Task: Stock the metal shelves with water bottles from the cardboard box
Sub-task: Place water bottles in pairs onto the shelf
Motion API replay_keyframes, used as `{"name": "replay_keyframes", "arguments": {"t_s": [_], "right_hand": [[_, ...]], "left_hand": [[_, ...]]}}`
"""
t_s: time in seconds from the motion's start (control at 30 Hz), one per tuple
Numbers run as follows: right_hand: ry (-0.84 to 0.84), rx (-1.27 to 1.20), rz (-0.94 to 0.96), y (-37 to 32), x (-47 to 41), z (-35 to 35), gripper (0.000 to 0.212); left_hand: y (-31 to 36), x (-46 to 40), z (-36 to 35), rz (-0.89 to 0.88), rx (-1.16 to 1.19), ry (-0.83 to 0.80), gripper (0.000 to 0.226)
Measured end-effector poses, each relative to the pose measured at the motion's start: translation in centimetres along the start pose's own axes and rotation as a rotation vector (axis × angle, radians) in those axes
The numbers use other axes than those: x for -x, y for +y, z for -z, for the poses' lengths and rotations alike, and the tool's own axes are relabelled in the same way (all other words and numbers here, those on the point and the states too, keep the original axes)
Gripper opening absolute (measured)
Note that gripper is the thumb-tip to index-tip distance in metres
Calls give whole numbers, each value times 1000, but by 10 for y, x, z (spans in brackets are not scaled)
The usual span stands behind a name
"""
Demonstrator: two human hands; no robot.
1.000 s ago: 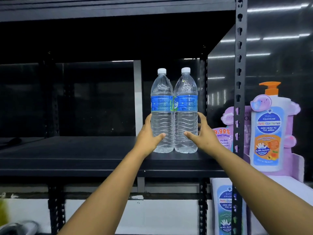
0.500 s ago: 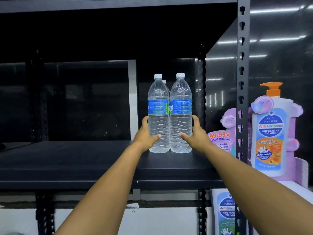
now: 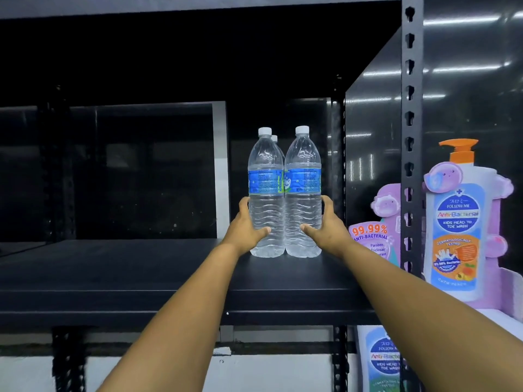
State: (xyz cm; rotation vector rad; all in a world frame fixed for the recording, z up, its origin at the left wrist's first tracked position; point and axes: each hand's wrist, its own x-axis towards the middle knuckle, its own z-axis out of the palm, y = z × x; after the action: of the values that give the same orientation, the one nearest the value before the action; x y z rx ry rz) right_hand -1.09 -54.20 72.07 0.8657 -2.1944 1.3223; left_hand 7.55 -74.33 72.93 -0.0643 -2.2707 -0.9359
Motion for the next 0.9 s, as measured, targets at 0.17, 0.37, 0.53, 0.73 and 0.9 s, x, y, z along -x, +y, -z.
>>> {"name": "replay_keyframes", "arguments": {"t_s": [0.17, 0.37, 0.53, 0.73, 0.9], "right_hand": [[-24, -18, -15, -2, 1, 2, 87], [14, -71, -51, -6, 2, 6, 88], [200, 3, -4, -26, -12, -6, 103], [333, 157, -30, -29, -19, -25, 112], [349, 73, -12, -21, -25, -24, 100]], "left_hand": [[1, 0, 1, 0, 0, -5, 82], [2, -3, 4, 2, 36, 5, 77], [13, -16, -1, -69, 83, 182, 78], [11, -19, -20, -73, 94, 284, 98], [6, -22, -25, -64, 124, 291, 101]]}}
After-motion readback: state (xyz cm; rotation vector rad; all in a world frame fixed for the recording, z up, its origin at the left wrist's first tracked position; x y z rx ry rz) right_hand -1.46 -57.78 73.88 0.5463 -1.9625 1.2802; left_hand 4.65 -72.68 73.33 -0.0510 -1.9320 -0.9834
